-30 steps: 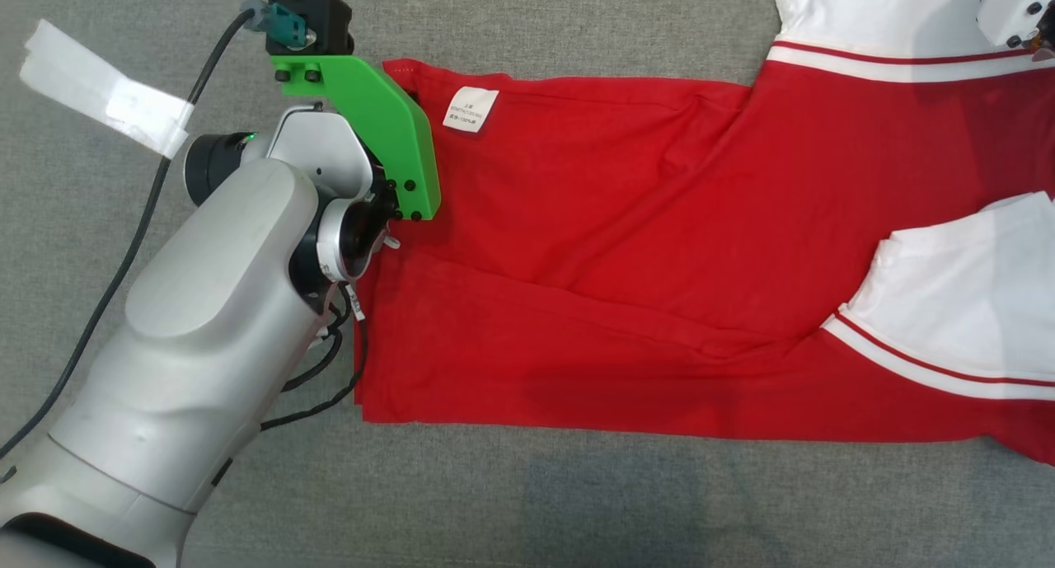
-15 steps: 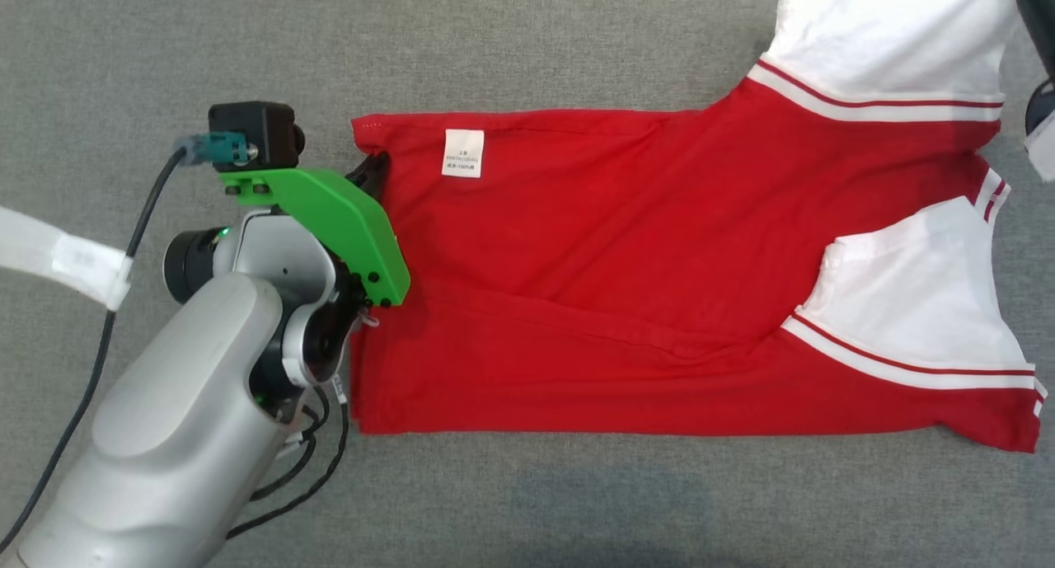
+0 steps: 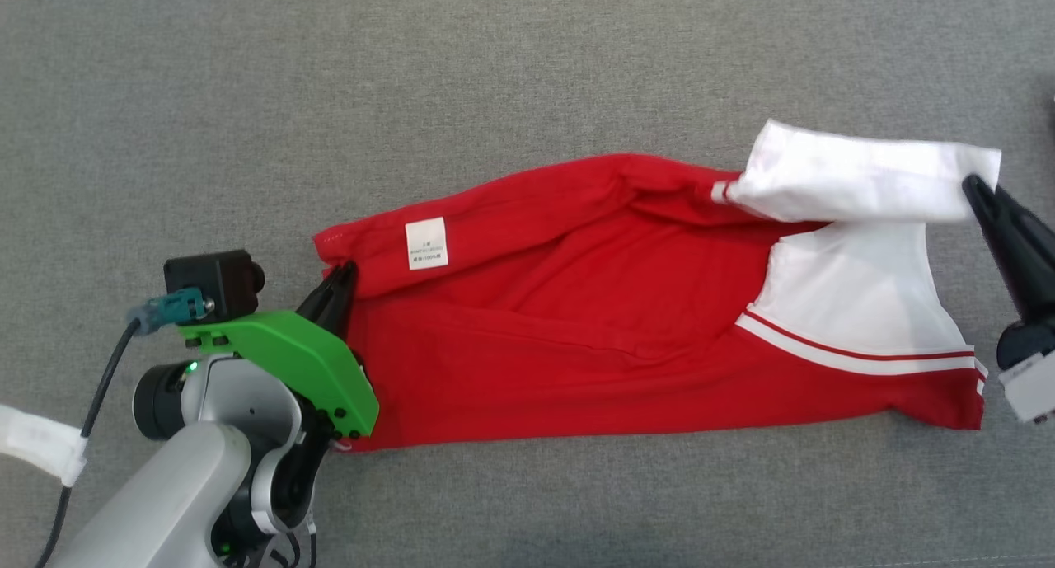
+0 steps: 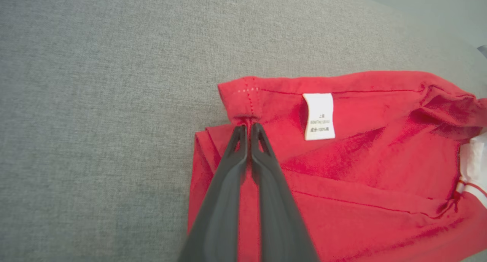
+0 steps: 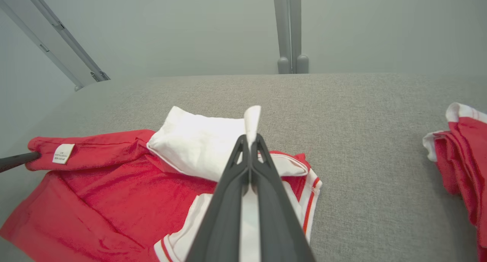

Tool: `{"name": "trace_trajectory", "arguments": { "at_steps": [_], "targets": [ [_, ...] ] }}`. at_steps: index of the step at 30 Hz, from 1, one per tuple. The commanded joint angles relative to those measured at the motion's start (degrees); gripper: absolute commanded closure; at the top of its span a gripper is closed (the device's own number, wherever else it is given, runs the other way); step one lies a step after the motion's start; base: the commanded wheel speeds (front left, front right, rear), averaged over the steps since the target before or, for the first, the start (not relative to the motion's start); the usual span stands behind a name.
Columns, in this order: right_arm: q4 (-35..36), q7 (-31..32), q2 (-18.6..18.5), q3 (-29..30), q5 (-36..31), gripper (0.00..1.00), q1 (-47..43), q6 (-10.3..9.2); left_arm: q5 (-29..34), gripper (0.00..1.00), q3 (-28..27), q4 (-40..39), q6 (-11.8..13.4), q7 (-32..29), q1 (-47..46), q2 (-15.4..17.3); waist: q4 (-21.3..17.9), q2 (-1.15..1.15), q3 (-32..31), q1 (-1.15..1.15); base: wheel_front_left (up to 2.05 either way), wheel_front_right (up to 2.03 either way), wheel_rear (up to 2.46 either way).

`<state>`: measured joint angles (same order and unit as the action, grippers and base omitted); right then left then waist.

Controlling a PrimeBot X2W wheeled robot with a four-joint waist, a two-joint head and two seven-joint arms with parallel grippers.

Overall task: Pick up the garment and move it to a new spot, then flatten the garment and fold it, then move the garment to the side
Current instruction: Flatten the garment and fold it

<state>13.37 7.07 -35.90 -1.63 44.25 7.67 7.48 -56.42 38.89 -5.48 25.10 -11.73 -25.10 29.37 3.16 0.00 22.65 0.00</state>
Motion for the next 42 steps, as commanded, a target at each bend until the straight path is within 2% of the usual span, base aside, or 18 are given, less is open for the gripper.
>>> {"name": "trace_trajectory", "arguments": {
  "at_steps": [1,6,10,23,29,30,31,32,33,34,38,42],
  "targets": [
    [0.98,0.22,1.01,0.83,-0.56,1.0,-1.84,0.01,-0.08,1.0,-0.34,-0.5,0.42,0.52,1.23,0.45,-0.5,0.0,-0.41,0.0,0.0,0.0,0.0],
    [5.94,2.25,5.48,3.1,-2.35,1.0,-10.85,0.02,-1.44,1.0,-1.74,-2.94,1.17,2.85,5.63,1.13,-1.41,0.0,-0.88,0.0,0.0,0.0,0.0],
    [5.67,3.34,7.33,2.8,-4.45,1.0,-13.38,0.02,-1.91,1.0,-2.07,-4.16,1.04,4.37,8.67,1.43,-2.29,0.0,-1.18,0.0,0.0,0.0,0.0],
    [-0.25,3.25,7.95,1.87,-6.04,1.0,-14.76,0.02,-3.9,1.0,-2.98,-1.8,-0.28,7.15,13.26,0.57,-0.98,0.0,-3.27,0.0,0.0,0.0,0.0],
    [-2.2,3.75,8.57,0.12,-6.22,1.0,-13.62,0.02,-4.53,0.99,-2.11,-0.68,-1.34,7.3,13.57,-0.95,-1.12,0.0,-3.59,0.0,0.0,0.0,0.0],
    [-2.33,3.87,8.46,0.16,-6.19,1.0,-13.56,0.02,-4.26,0.69,-1.9,-0.72,-1.37,7.21,13.46,-0.9,-1.12,0.0,-3.55,0.0,0.0,0.0,0.0],
    [-2.35,4.0,8.32,0.33,-6.11,1.0,-13.54,0.02,-3.88,0.49,-1.68,-0.84,-1.31,7.28,13.39,-0.73,-1.16,0.0,-3.51,0.0,0.0,0.0,0.0],
    [-2.47,4.62,8.06,0.51,-6.25,0.83,-13.66,0.02,-3.57,0.03,-1.54,-1.05,-1.18,7.43,13.54,-0.4,-1.25,0.0,-3.5,0.0,0.0,0.0,0.0],
    [-2.24,5.15,7.64,0.57,-6.65,0.09,-13.73,0.02,-3.17,0.0,-1.36,-1.24,-0.91,7.31,13.95,0.19,-1.39,0.0,-3.49,0.0,0.0,0.0,0.0],
    [-1.8,5.73,7.44,0.76,-6.52,0.0,-13.63,0.02,-2.49,0.0,-1.23,-1.55,-0.62,7.33,14.31,0.91,-1.53,0.0,-3.46,0.0,0.0,0.0,0.0],
    [1.24,8.76,7.02,3.5,-4.29,0.0,-12.73,0.02,1.97,0.0,-1.02,-4.47,2.29,8.99,15.4,4.85,-1.96,0.0,-3.43,0.0,0.0,0.0,0.0],
    [3.59,14.54,7.13,8.03,-2.0,0.0,-10.92,0.02,6.87,0.0,-1.96,-9.13,7.06,12.25,16.88,7.95,-1.97,0.0,-3.25,0.0,0.0,0.0,0.0]
  ]
}}
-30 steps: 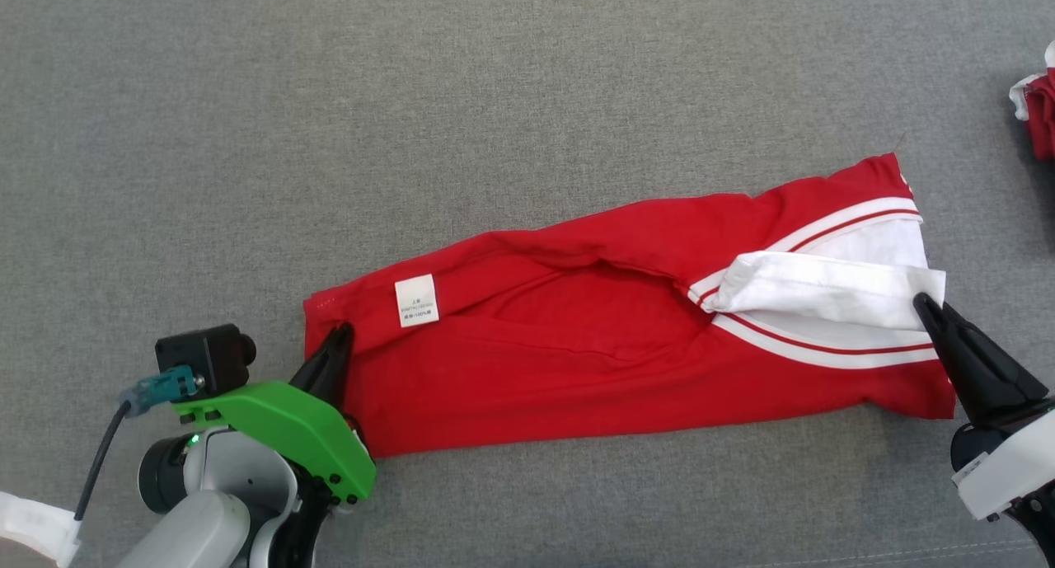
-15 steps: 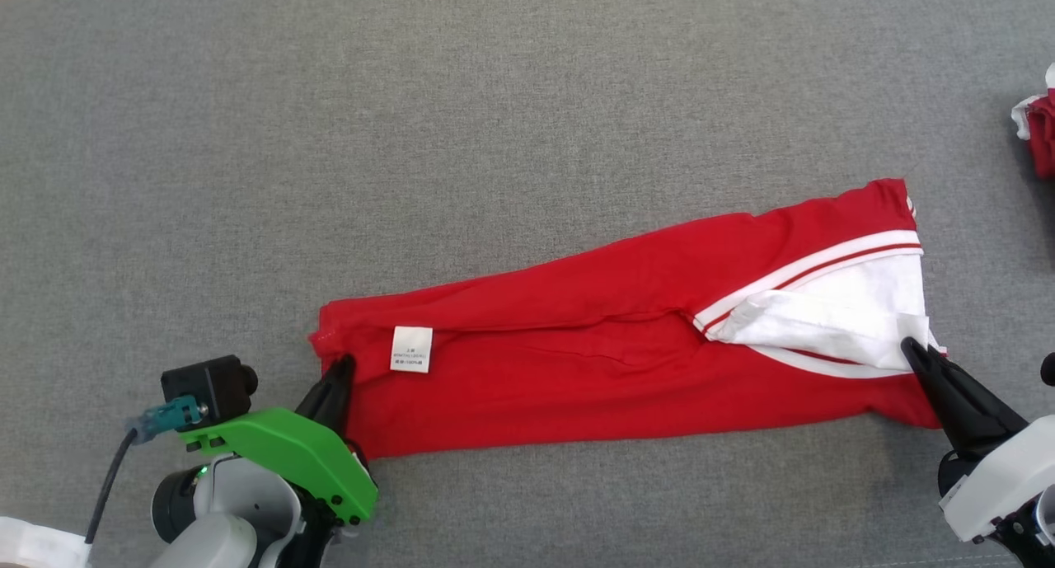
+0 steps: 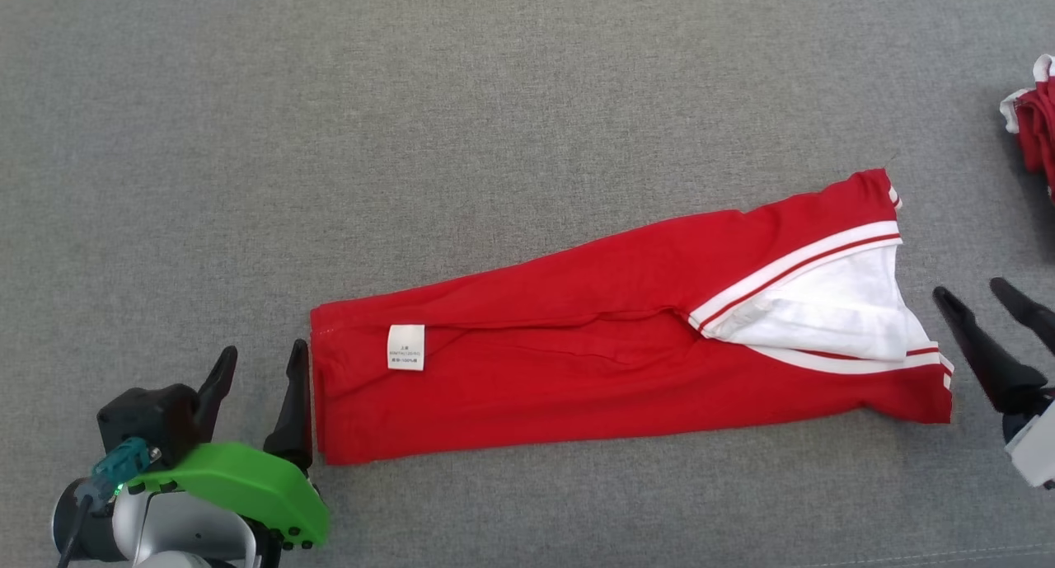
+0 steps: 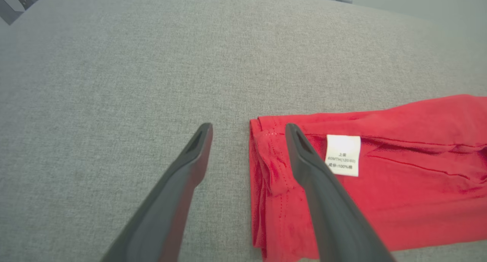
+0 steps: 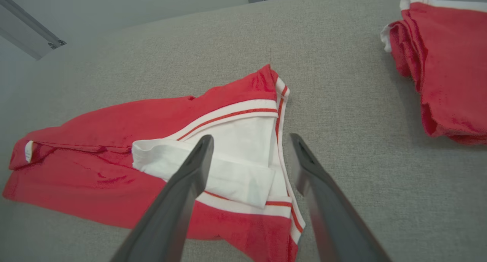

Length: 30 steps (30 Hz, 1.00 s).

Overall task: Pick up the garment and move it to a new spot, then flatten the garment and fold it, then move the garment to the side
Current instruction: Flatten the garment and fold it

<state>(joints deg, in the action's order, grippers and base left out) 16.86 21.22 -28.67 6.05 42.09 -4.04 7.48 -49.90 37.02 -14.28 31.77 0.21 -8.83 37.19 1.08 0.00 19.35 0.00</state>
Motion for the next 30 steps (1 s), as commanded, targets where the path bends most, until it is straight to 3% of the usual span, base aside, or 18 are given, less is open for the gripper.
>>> {"name": "trace_trajectory", "arguments": {
  "at_steps": [1,6,13,25,30],
  "targets": [
    [0.32,1.83,-0.47,1.34,-0.09,0.0,1.61,0.02,1.65,0.0,0.04,-1.52,1.24,0.77,0.77,0.65,0.33,0.0,0.13,0.0,0.0,0.0,0.0],
    [-3.86,11.44,-0.27,2.08,-2.1,0.0,6.38,0.02,3.83,0.0,2.03,-4.53,3.59,-1.6,-0.71,1.16,1.37,0.0,0.18,0.0,0.0,0.0,0.0],
    [-13.55,21.9,3.98,0.94,-8.46,0.0,15.79,0.03,2.45,0.0,1.69,-2.84,5.27,-4.12,-2.33,-0.41,3.03,0.0,-0.48,0.0,0.0,0.0,0.0],
    [-25.12,25.19,7.42,4.45,-12.7,0.0,12.48,0.02,-1.8,0.0,-0.27,2.58,-0.56,2.01,3.39,-2.29,7.9,0.0,-5.81,0.0,0.0,0.0,0.0],
    [-31.5,23.52,11.47,6.58,-12.01,0.0,9.34,-0.03,-2.71,0.0,0.33,6.12,-3.08,3.78,5.06,-3.42,8.92,0.0,-10.61,0.0,0.0,0.0,0.0]
  ]
}}
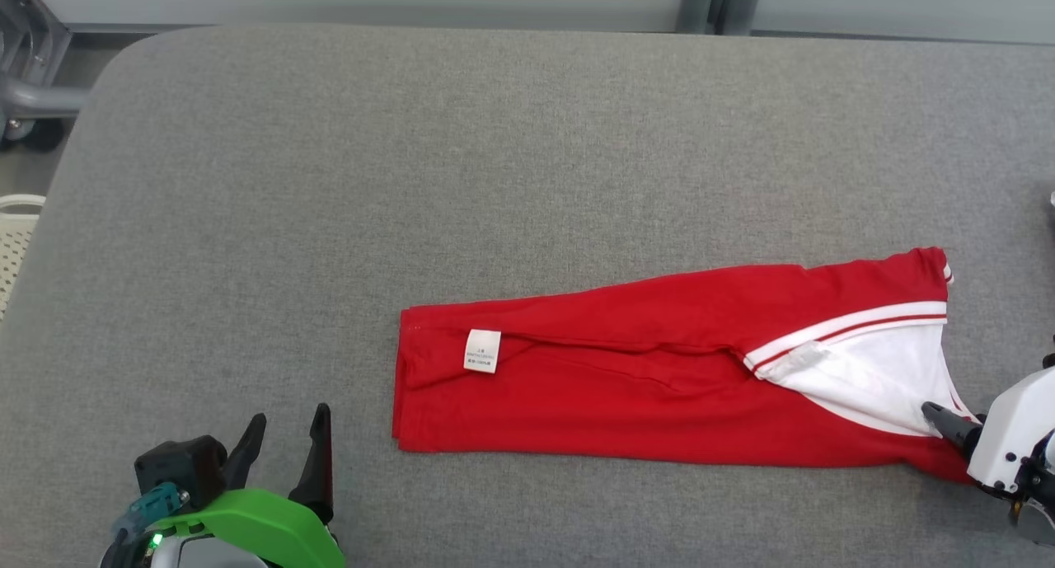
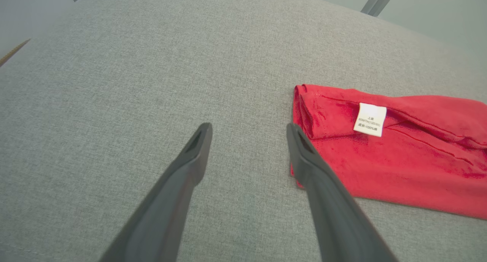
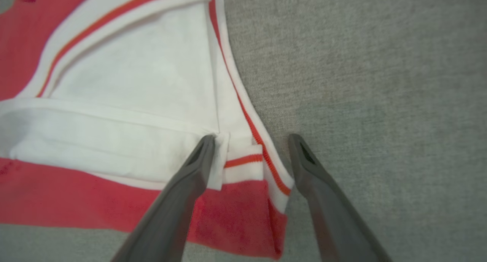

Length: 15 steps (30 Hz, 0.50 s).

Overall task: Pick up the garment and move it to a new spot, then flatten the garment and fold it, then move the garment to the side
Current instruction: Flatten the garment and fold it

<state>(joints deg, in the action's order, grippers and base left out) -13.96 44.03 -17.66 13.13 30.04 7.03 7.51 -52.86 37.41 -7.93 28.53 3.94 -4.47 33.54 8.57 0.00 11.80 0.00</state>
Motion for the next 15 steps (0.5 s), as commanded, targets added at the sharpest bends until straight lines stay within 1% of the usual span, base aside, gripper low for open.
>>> {"name": "trace_trajectory", "arguments": {
  "at_steps": [1,2,3,4,5,6,7,10,12,13,15],
  "targets": [
    [-1.62,0.35,1.13,-0.69,0.47,0.04,-1.96,-0.02,0.0,0.0,-0.03,0.47,-0.36,0.38,0.82,-0.16,1.53,0.0,-4.07,0.0,0.0,0.0,0.0],
    [-2.41,-0.16,1.82,-0.6,1.09,0.2,-2.07,-0.01,-0.35,0.0,0.14,1.09,-1.0,0.69,1.12,-0.29,1.51,0.0,-4.86,0.0,0.0,0.0,0.0],
    [-3.34,-0.59,2.53,-0.42,1.58,0.39,-2.02,-0.01,-0.67,0.0,0.27,1.76,-1.9,0.94,1.26,-0.6,1.51,0.0,-5.74,0.0,0.0,0.0,0.0],
    [-4.2,-0.9,2.94,-0.52,2.08,0.52,-1.85,-0.01,-1.15,0.0,0.26,2.46,-2.64,1.21,1.47,-0.9,1.47,0.0,-6.57,0.0,0.0,0.0,0.0],
    [-4.95,-1.39,3.13,-0.47,2.43,0.68,-1.55,-0.01,-1.31,0.0,0.26,3.23,-3.35,1.5,1.59,-0.89,1.46,0.0,-7.19,0.0,0.0,0.0,0.0],
    [-5.7,-1.99,3.11,-0.42,2.58,0.92,-1.21,-0.01,-1.35,0.0,0.46,4.0,-4.35,1.86,1.47,-0.86,1.44,0.0,-7.72,0.0,0.0,0.0,0.0],
    [-6.6,-2.4,3.18,-0.14,2.78,1.0,-0.8,-0.01,-1.86,0.0,0.34,4.73,-5.07,2.21,1.47,-1.18,1.39,0.0,-8.16,0.0,0.0,0.0,0.0],
    [-8.56,-3.53,3.01,-0.3,3.4,1.0,0.16,-0.03,-2.24,0.0,0.43,6.92,-8.01,3.59,0.49,-1.77,1.55,0.0,-8.9,0.0,0.0,0.0,0.0],
    [-9.67,-4.1,2.77,-0.72,3.79,1.0,0.65,-0.03,-1.06,0.0,0.97,8.86,-9.93,4.64,-0.46,-1.25,1.69,0.0,-9.17,0.0,0.0,0.0,0.0],
    [-9.95,-4.37,2.72,-0.96,4.13,1.0,0.93,-0.02,-1.49,0.0,0.72,9.75,-10.86,5.32,-0.9,-1.88,1.74,0.0,-9.21,0.0,0.0,0.0,0.0],
    [-10.71,-4.89,2.41,-1.39,4.65,1.0,1.26,-0.02,-0.81,0.0,1.26,11.63,-12.2,6.16,-1.31,-2.04,1.78,0.0,-9.29,0.0,0.0,0.0,0.0]
  ]
}}
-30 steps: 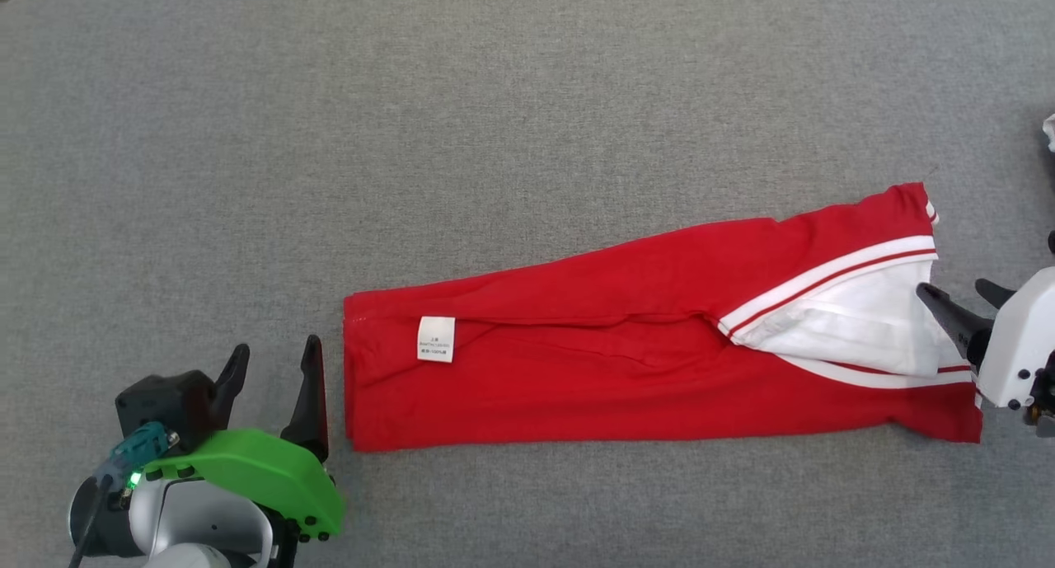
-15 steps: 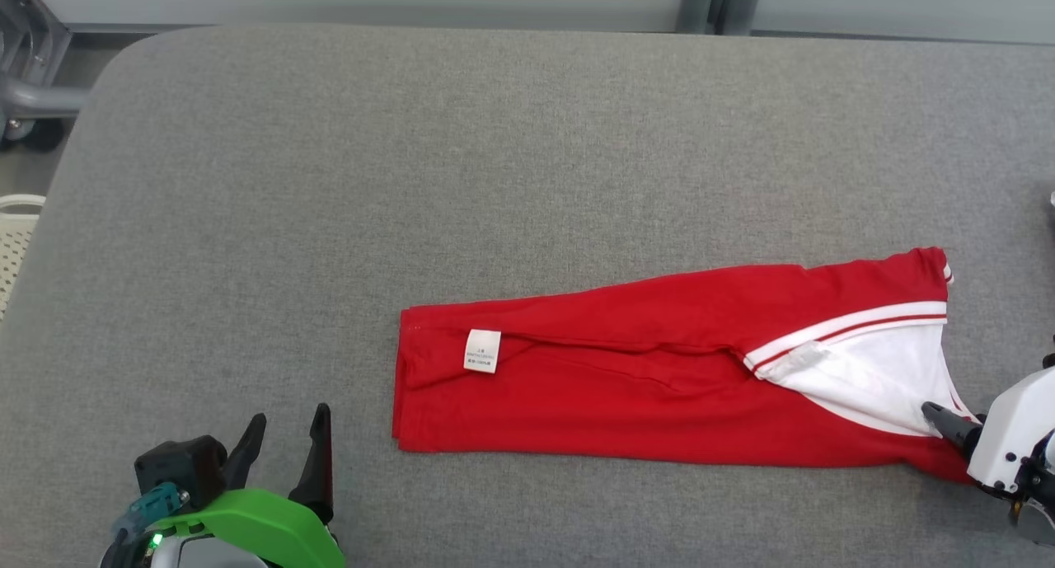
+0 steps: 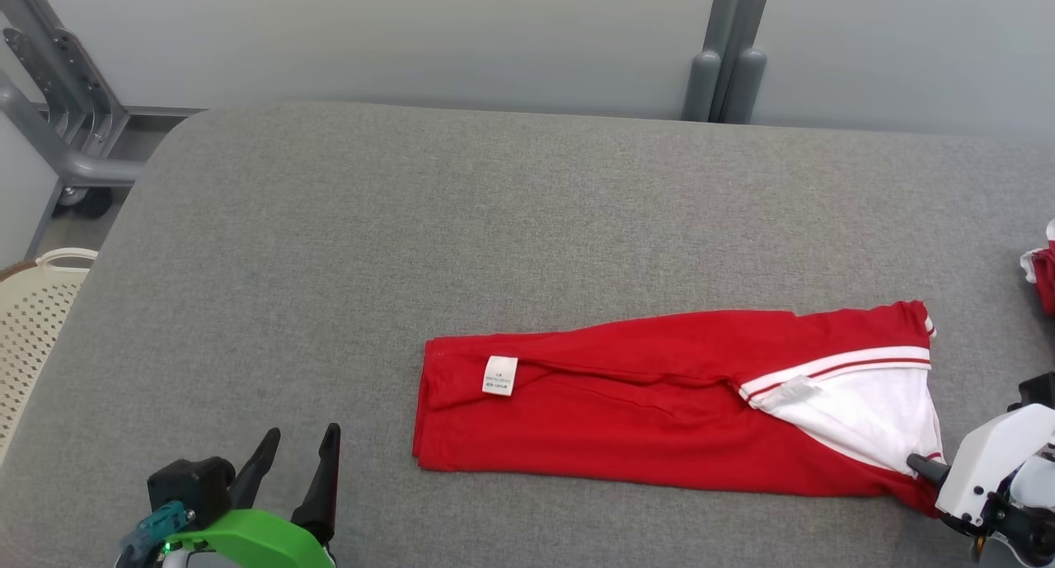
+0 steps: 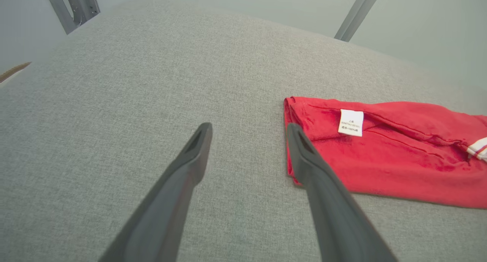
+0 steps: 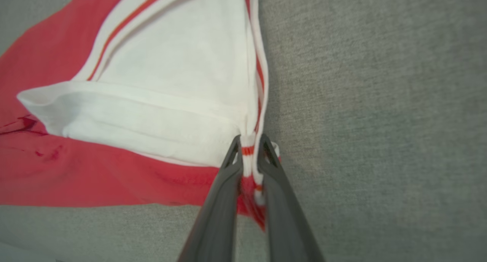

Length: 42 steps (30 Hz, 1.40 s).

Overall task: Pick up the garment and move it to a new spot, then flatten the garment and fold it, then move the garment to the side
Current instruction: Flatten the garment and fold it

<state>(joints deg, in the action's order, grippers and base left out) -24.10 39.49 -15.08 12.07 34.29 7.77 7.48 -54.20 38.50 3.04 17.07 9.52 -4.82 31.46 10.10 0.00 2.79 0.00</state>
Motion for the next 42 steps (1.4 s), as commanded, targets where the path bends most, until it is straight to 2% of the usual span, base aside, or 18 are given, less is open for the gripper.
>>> {"name": "trace_trajectory", "arguments": {
  "at_steps": [1,5,13,20,22,26,29,30,34,37,42],
  "targets": [
    [-0.74,-0.66,-0.3,-0.68,0.61,1.0,0.67,0.02,0.52,0.0,-0.02,1.22,-1.52,1.42,-1.24,-0.43,0.27,0.0,-0.33,0.0,0.0,0.0,0.0],
    [-1.17,-1.76,-1.24,-1.9,1.49,1.0,0.94,0.02,1.21,0.0,-0.12,3.4,-3.46,3.2,-1.8,-1.33,0.33,0.0,-0.57,0.0,0.0,0.0,0.0],
    [1.32,-1.21,-4.86,-3.34,4.05,1.0,0.53,0.02,2.48,0.0,-0.96,4.88,-4.57,4.76,-1.51,-2.6,0.24,0.0,-0.62,0.0,0.0,0.0,0.0],
    [3.91,-0.05,-11.89,1.9,4.29,1.0,-2.4,0.0,3.36,0.0,-1.39,4.29,-5.19,5.22,-1.13,-3.2,0.4,0.0,-0.6,0.0,0.0,0.0,0.0],
    [4.67,0.05,-12.74,2.7,4.23,1.0,-2.57,0.0,3.5,0.0,-1.36,4.26,-5.2,5.26,-1.08,-3.32,0.37,0.0,-0.66,0.0,0.0,0.0,0.0],
    [11.74,0.61,-14.28,2.51,5.29,1.0,-2.04,0.02,3.74,0.0,-1.75,4.22,-5.36,5.37,-0.7,-3.53,-0.28,0.0,-1.02,0.0,0.0,0.0,0.0],
    [19.32,1.64,-14.13,-1.97,5.73,1.0,-2.27,0.02,3.92,0.0,-1.86,4.4,-5.67,5.48,-0.18,-3.7,-1.06,0.0,-1.44,0.0,0.0,0.0,0.0],
    [23.79,2.47,-13.45,-6.12,6.17,1.0,-2.56,0.02,4.1,0.0,-1.85,4.51,-6.02,5.53,-0.21,-3.83,-1.46,0.0,-1.58,0.0,0.0,0.0,0.0],
    [30.0,2.83,-12.36,-15.77,6.36,1.0,-1.82,0.02,5.26,0.0,-1.47,5.46,-6.95,5.59,-1.06,-3.72,-2.01,0.0,-1.61,0.0,0.0,0.0,0.0],
    [31.17,2.11,-11.12,-22.44,6.01,1.0,-0.59,0.02,6.02,0.0,-1.63,6.1,-7.47,5.67,-1.41,-4.16,-2.13,0.0,-1.77,0.0,0.0,0.0,0.0],
    [28.3,-0.02,-8.66,-31.04,5.72,1.0,2.87,0.02,7.69,0.0,-2.31,7.67,-8.79,5.66,-2.11,-4.46,-1.65,0.0,-1.52,0.0,0.0,0.0,0.0]
  ]
}}
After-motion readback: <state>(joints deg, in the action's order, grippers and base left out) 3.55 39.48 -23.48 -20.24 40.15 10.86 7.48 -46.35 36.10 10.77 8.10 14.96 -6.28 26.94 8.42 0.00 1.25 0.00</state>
